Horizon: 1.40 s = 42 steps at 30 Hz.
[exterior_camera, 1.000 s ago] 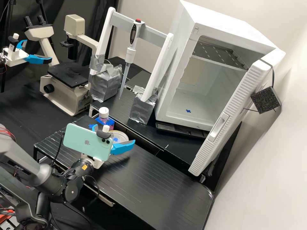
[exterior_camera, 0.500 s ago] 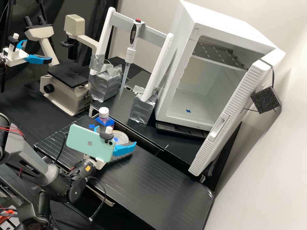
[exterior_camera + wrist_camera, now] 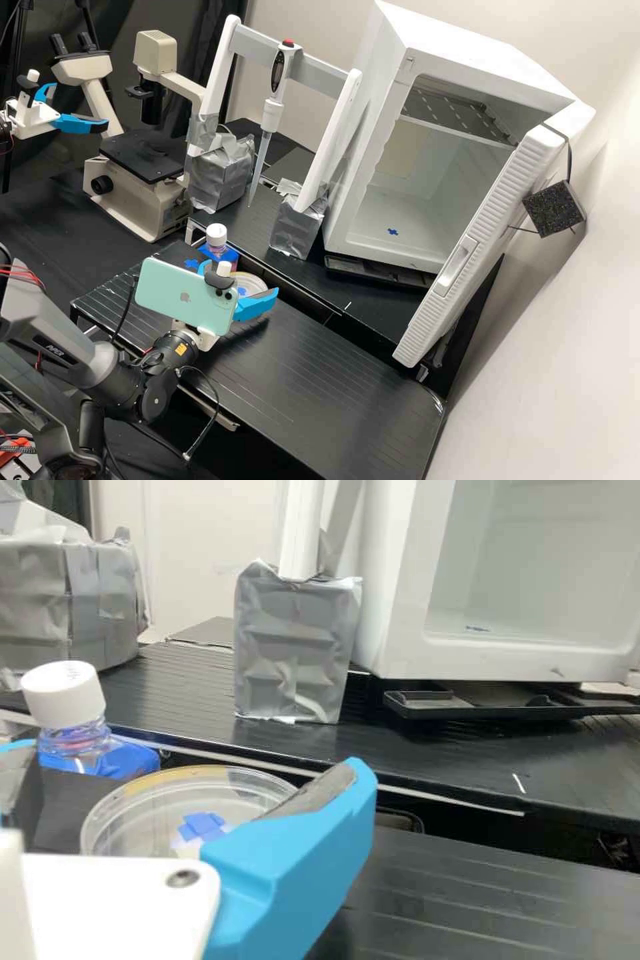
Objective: Open the lid
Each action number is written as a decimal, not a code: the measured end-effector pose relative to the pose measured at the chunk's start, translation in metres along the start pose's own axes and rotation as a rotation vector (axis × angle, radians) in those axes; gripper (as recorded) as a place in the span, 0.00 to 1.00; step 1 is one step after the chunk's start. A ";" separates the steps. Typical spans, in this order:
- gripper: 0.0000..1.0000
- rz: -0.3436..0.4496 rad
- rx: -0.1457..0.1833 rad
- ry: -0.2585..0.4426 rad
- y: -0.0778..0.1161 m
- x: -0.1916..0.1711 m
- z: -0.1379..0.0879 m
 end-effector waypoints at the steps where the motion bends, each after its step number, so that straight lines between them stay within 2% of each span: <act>1: 0.00 -0.002 0.002 0.002 0.000 0.000 0.000; 6: 0.00 -0.009 0.003 0.004 -0.002 0.002 0.001; 9: 0.00 -0.003 0.018 0.002 -0.002 0.004 0.001; 15: 0.00 0.009 0.026 -0.003 -0.001 0.005 0.002; 16: 1.00 0.012 0.027 -0.004 -0.001 0.005 0.003; 22: 1.00 0.016 0.026 -0.005 -0.001 0.004 0.003; 34: 1.00 0.040 -0.021 0.012 0.004 -0.002 -0.006; 42: 1.00 0.018 -0.012 0.029 0.001 0.000 -0.006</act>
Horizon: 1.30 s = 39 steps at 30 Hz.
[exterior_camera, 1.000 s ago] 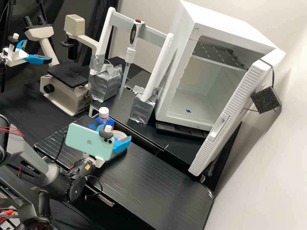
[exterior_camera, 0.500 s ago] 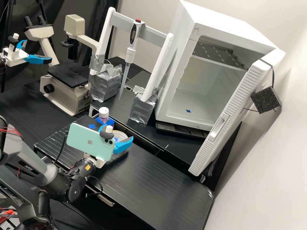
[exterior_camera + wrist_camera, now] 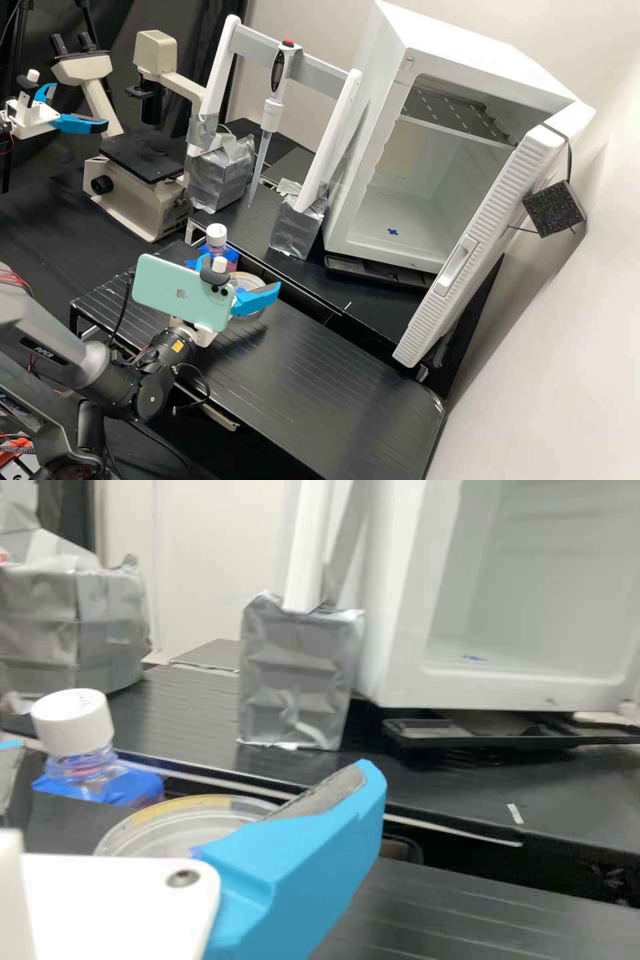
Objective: Open the lid
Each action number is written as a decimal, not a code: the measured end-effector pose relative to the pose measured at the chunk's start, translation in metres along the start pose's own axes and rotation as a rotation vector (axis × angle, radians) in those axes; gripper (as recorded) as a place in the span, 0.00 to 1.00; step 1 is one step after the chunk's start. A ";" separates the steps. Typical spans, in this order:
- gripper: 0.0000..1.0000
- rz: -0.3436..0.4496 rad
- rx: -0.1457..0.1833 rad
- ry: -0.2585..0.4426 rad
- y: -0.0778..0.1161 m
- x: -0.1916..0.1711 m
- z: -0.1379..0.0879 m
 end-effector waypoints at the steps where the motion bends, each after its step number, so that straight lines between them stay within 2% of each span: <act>1: 1.00 -0.003 -0.004 0.001 -0.001 0.001 0.001; 18: 1.00 0.005 -0.008 -0.027 -0.004 0.008 0.008; 28: 1.00 0.023 0.029 -0.094 -0.007 0.015 0.021; 32: 1.00 0.023 0.029 -0.093 -0.007 0.015 0.021; 33: 0.00 0.023 0.029 -0.093 -0.007 0.015 0.021; 39: 0.00 0.037 0.022 -0.093 -0.004 0.013 0.020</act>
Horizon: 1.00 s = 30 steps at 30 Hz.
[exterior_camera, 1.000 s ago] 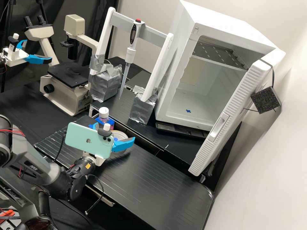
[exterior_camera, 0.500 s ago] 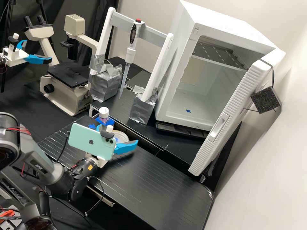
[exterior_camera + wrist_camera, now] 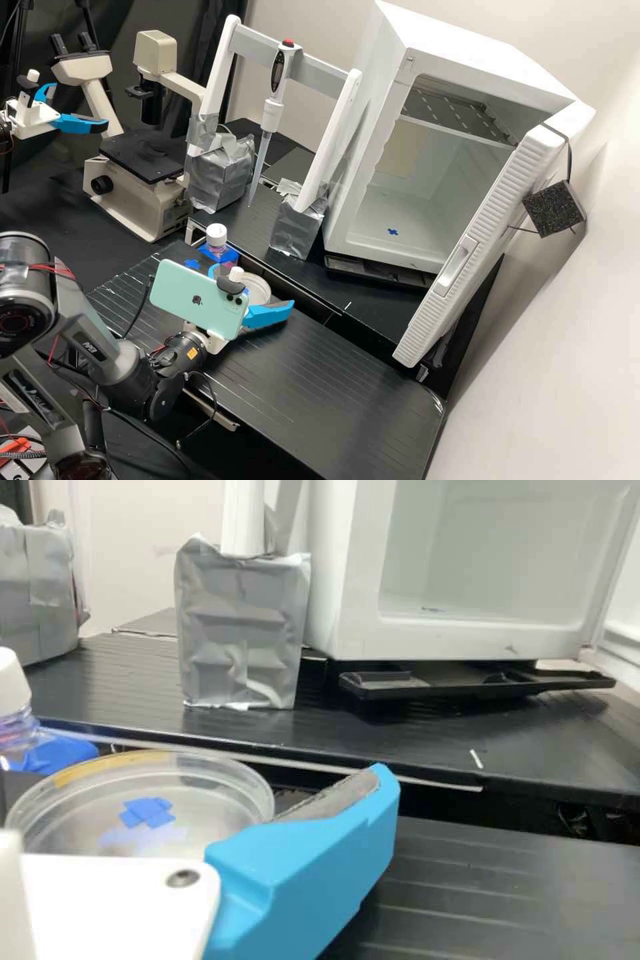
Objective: Open the lid
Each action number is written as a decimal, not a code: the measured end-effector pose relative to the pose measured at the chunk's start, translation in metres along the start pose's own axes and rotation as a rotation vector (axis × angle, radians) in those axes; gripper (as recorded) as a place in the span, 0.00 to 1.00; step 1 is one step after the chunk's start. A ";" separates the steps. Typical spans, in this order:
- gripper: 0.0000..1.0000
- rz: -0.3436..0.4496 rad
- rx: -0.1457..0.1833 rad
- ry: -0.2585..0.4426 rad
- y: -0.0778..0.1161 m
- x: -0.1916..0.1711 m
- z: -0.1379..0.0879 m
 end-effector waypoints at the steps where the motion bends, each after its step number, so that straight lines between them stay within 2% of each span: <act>1: 0.00 0.001 -0.001 0.001 0.000 0.000 0.000; 30: 0.00 -0.019 0.007 0.018 -0.003 0.002 -0.002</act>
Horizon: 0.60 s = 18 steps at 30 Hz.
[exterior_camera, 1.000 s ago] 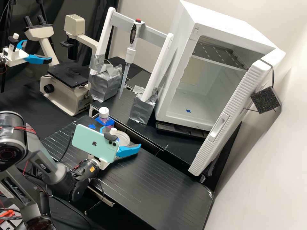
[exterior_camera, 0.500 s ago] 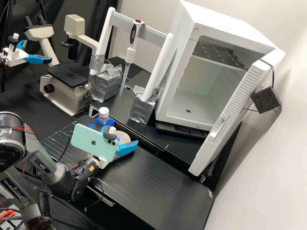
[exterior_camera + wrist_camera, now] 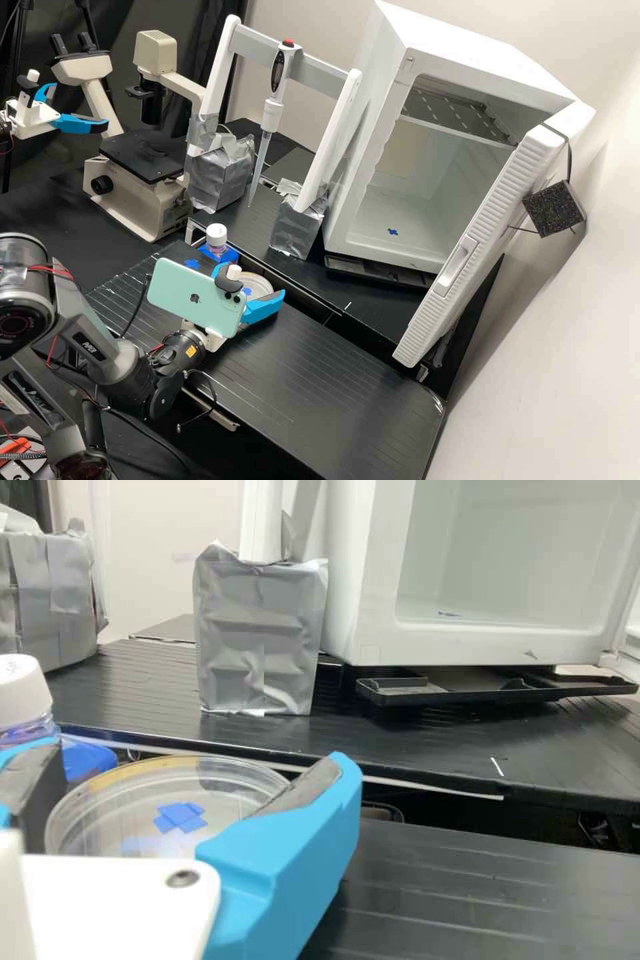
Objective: Open the lid
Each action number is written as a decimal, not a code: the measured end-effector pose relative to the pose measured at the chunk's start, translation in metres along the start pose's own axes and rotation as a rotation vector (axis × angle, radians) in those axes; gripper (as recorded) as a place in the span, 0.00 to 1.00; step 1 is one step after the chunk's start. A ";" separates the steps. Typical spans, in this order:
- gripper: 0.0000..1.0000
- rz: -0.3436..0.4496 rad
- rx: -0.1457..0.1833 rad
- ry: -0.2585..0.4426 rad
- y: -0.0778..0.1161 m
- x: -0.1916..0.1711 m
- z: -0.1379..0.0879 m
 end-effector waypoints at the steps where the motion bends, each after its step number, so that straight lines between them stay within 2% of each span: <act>1: 0.00 0.000 0.000 0.000 0.000 0.000 0.000; 8: 0.00 -0.001 0.007 -0.001 0.000 0.000 0.000; 14: 0.00 0.003 0.028 0.001 0.005 -0.007 -0.001; 18: 0.00 0.014 0.019 0.025 0.009 -0.013 -0.008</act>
